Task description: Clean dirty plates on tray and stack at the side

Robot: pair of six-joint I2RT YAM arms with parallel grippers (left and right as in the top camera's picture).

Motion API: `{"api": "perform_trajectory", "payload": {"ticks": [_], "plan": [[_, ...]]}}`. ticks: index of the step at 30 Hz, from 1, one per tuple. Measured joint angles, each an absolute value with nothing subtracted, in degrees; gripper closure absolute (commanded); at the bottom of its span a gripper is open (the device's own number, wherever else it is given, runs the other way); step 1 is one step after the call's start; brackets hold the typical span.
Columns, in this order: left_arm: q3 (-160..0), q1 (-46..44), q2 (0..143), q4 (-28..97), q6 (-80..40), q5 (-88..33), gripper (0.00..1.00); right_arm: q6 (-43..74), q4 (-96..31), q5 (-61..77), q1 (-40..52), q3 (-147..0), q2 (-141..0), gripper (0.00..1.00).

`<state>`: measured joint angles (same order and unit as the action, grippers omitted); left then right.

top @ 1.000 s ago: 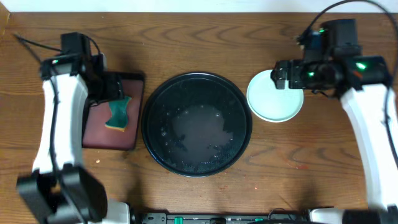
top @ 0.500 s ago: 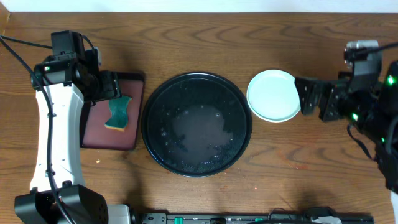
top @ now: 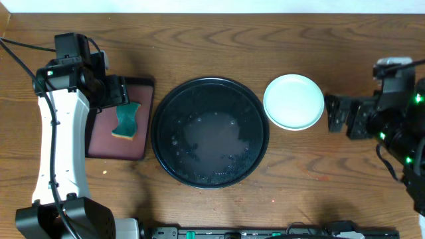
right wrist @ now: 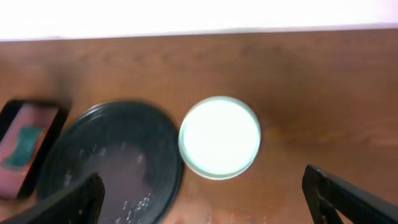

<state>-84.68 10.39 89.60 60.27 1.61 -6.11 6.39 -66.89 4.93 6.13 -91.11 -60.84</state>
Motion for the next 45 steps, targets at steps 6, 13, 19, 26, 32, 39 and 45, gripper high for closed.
{"api": "perform_trajectory", "payload": {"ticks": [6,13,19,26,32,39,45], "plan": [[-84.68,10.41,89.60,60.27,1.61,-6.13,0.26,4.01,-46.19,2.48,5.45,-73.01,-55.27,0.01],[-84.68,10.41,89.60,60.25,1.61,-6.09,0.26,2.52,-22.24,1.67,3.22,-43.38,-38.87,0.01],[-84.68,10.41,89.60,60.27,1.61,-6.11,0.26,2.28,-10.55,1.50,2.85,-24.60,-25.71,0.01],[-84.68,10.41,89.60,60.29,1.61,-6.11,0.26,2.28,-3.88,1.50,2.85,-8.05,-12.80,0.01],[-84.68,10.41,89.60,60.29,1.61,-6.09,0.26,2.28,-3.18,1.50,2.85,-1.87,-5.54,0.01],[-84.68,10.39,89.60,60.29,1.61,-6.09,0.26,2.31,-4.03,1.69,2.87,-0.54,-2.02,0.01],[-84.68,10.41,89.60,60.27,1.61,-6.09,0.26,2.31,-4.01,1.96,4.36,-0.51,-0.82,0.01]]}}
